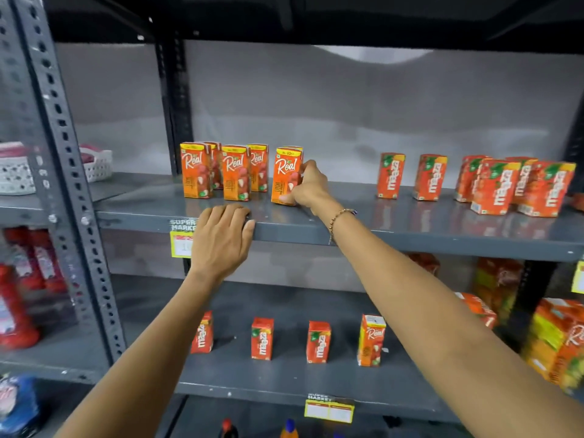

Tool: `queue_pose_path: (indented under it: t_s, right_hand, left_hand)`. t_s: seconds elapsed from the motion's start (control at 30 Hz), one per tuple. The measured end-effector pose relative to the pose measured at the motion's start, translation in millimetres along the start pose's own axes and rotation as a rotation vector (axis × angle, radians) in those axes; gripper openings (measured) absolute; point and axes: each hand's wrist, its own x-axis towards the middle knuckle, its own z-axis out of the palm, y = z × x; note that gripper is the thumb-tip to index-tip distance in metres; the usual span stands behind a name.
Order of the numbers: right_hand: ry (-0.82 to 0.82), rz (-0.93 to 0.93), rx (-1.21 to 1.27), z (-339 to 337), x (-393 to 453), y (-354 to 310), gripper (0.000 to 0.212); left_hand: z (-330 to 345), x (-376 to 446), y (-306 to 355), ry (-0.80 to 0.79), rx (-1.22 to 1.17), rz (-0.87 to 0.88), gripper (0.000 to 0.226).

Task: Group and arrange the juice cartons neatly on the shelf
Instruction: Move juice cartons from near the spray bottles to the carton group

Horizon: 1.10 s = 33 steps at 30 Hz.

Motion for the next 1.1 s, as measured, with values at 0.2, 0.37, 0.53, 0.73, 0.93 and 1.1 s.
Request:
queue_pose_path:
  t_s: [0.2, 0.37, 0.53, 0.73, 0.93, 1.1]
  right_hand:
    - [-0.032, -0.033, -0.067, 14, 13, -6, 0.079]
    - [-0.057, -0.043, -0.081, 19, 19, -2, 0.076]
    - [-0.074, -0.044, -0.064, 19, 19, 0, 0.070]
    - [-0.082, -0.031, -0.002, -1, 3, 3, 0.068]
    - [0.203, -0.162, 0.206, -83, -57, 52, 0.027]
    - [0.259, -0.171, 0.171, -142, -91, 96, 0.015]
  left_hand:
    - [9, -1, -2, 0.092, 0.018, 0.029, 0.040]
    - [15, -2, -2, 0.148, -0.003, 0.029, 0.044]
    - [16, -4, -2, 0.136, -0.009, 0.023, 0.043]
    - [6, -3, -1, 0.050, -0.063, 0.015, 0.039]
    - [-10, -1, 30, 0.053, -0.141, -0.139, 0.037]
    - [-11, 14, 116, -0.002, -0.270, -0.061, 0.032]
